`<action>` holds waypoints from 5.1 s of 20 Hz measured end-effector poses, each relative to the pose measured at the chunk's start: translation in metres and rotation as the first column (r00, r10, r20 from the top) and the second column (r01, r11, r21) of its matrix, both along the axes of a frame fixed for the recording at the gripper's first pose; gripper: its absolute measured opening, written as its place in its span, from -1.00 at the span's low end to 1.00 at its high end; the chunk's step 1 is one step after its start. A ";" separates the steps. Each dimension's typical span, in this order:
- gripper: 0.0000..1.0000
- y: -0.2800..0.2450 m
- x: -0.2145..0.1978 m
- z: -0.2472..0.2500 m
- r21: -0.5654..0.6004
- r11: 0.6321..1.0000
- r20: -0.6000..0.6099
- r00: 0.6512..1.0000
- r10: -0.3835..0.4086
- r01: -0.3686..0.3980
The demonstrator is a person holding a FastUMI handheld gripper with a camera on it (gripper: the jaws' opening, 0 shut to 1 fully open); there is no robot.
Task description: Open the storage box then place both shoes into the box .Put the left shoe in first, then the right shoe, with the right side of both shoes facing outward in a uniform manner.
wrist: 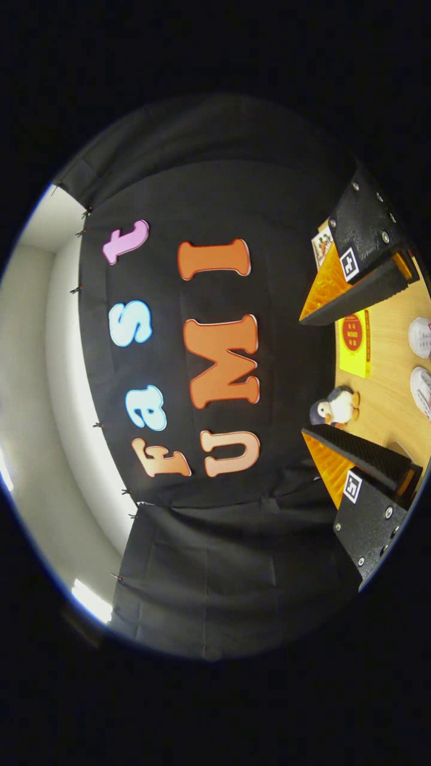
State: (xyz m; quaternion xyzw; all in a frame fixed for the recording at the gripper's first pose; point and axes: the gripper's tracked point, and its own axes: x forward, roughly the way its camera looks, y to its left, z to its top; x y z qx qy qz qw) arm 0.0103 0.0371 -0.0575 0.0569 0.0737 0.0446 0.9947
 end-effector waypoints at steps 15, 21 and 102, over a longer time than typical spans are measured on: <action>0.93 0.133 -0.044 -0.184 0.320 0.931 -0.513 0.794 0.327 -0.176; 0.93 0.180 -0.081 -0.242 0.402 0.891 -0.630 0.642 0.437 -0.211; 0.72 0.078 -0.115 -0.295 0.060 0.997 -0.731 0.682 0.009 0.051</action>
